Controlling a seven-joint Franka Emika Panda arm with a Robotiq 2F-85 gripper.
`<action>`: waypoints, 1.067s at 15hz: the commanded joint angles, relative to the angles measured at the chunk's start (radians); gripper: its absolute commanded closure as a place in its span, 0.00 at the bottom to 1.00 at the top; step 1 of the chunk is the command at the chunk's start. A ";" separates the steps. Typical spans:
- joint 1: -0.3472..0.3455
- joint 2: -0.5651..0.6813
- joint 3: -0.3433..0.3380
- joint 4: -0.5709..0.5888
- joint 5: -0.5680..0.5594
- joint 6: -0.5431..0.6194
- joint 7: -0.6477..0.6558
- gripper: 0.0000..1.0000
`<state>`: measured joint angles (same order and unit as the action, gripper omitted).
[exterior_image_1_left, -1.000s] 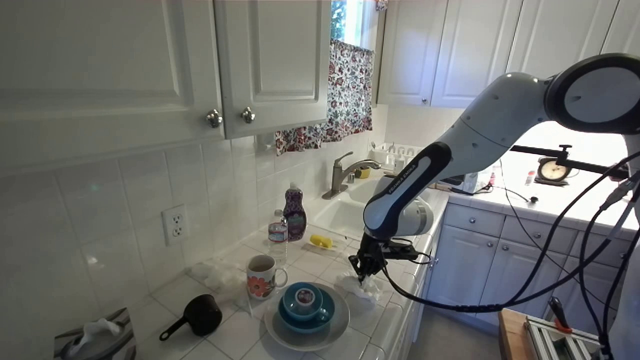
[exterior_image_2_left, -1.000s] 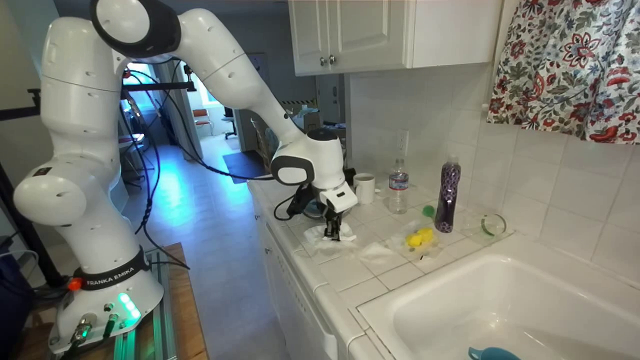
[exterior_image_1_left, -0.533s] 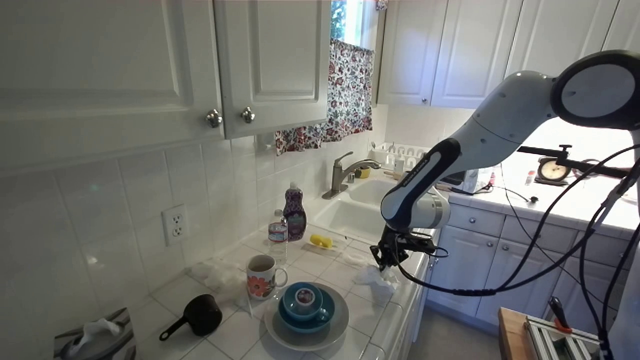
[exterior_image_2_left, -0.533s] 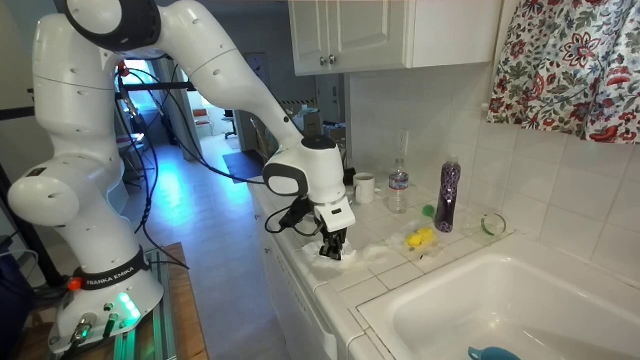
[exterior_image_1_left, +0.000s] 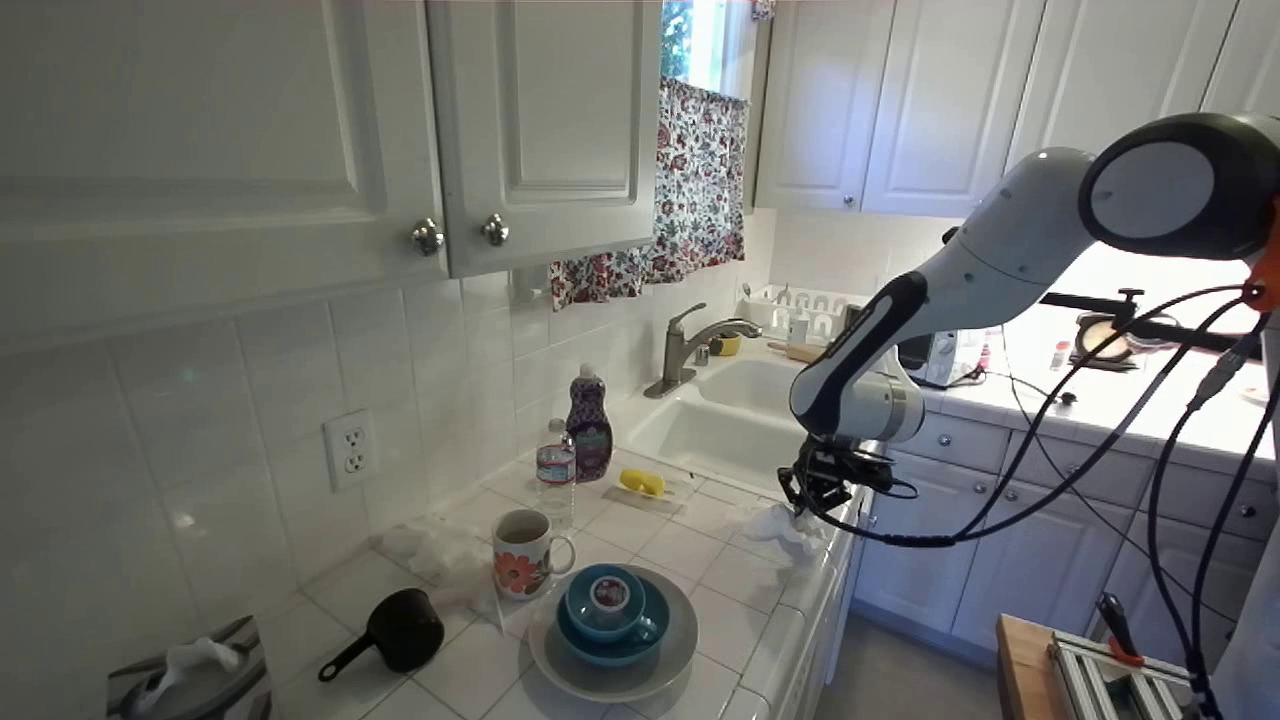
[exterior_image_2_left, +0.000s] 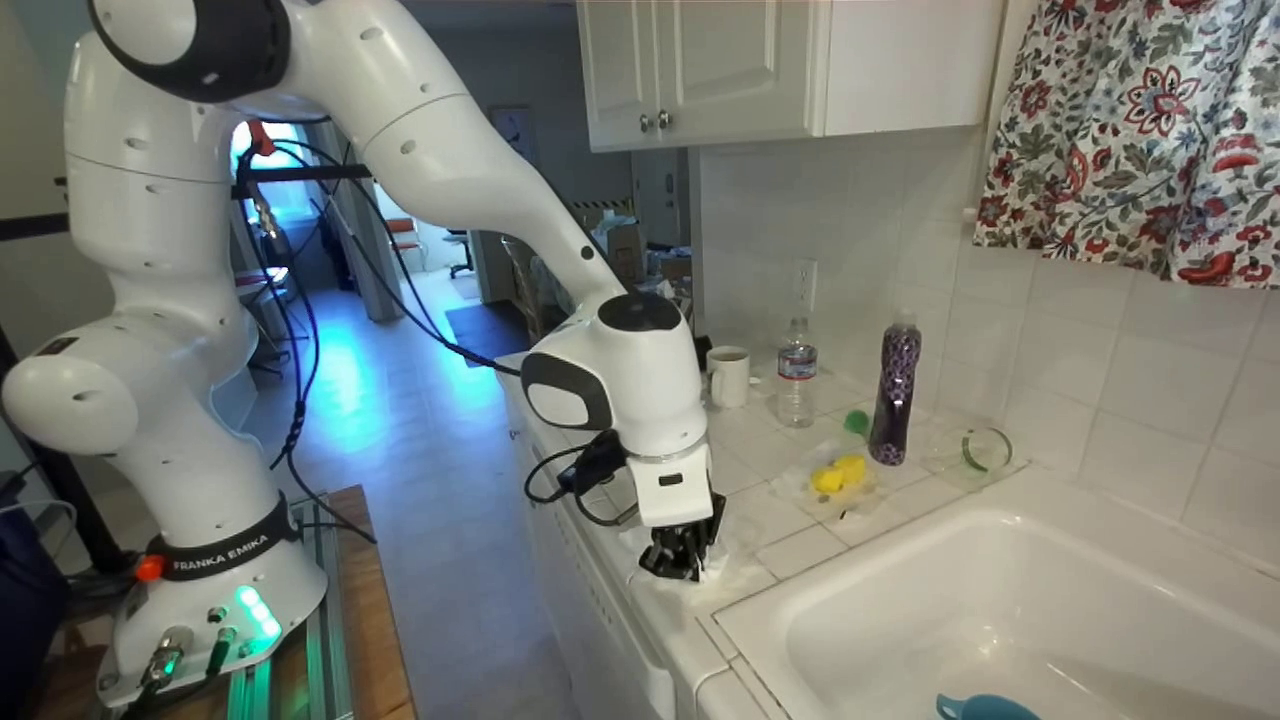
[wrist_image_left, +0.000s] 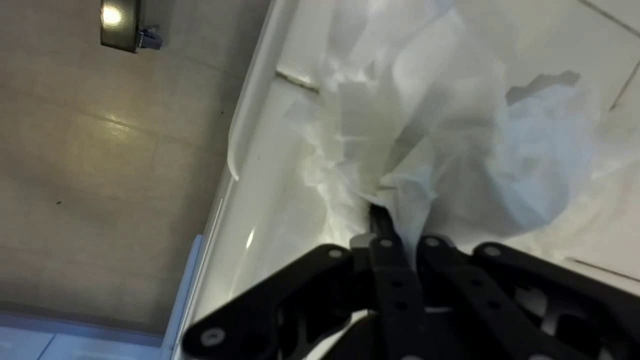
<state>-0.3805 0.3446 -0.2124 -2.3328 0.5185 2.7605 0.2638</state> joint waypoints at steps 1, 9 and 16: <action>-0.019 0.039 -0.001 0.053 0.061 -0.002 0.044 0.99; 0.011 0.155 -0.024 0.267 0.034 -0.079 0.214 0.99; 0.079 0.271 -0.024 0.450 -0.019 -0.170 0.311 0.99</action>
<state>-0.3475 0.5590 -0.2233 -1.9580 0.5441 2.6253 0.5243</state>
